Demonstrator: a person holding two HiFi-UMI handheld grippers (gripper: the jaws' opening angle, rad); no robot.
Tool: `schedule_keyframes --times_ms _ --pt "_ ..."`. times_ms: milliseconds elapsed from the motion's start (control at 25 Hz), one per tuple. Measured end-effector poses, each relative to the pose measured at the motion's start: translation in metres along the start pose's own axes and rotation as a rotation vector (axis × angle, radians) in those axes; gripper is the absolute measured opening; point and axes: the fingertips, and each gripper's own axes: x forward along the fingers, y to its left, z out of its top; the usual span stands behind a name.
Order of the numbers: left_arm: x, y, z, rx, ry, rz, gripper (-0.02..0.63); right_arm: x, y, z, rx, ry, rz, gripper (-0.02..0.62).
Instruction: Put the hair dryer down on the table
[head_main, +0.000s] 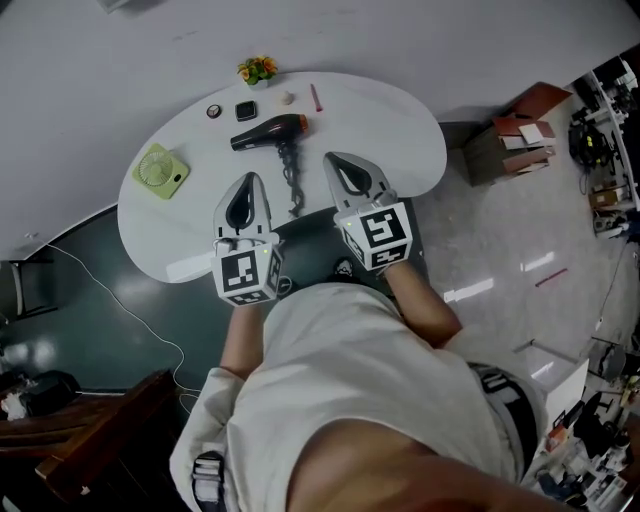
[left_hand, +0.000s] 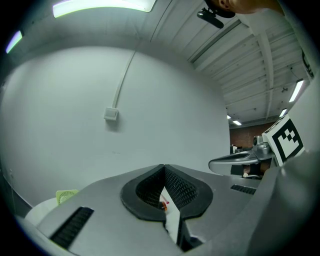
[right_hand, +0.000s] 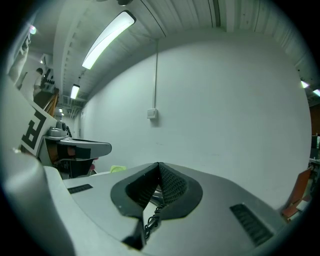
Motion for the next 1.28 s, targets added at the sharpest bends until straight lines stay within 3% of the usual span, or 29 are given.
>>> schedule_keyframes --times_ms 440,1280 --pt "-0.007 0.008 0.013 -0.013 -0.019 0.033 0.018 -0.007 -0.009 0.008 0.006 -0.025 -0.026 -0.002" --pt "-0.012 0.007 0.013 0.003 -0.028 0.021 0.018 -0.008 -0.009 0.008 -0.002 -0.023 -0.041 -0.002"
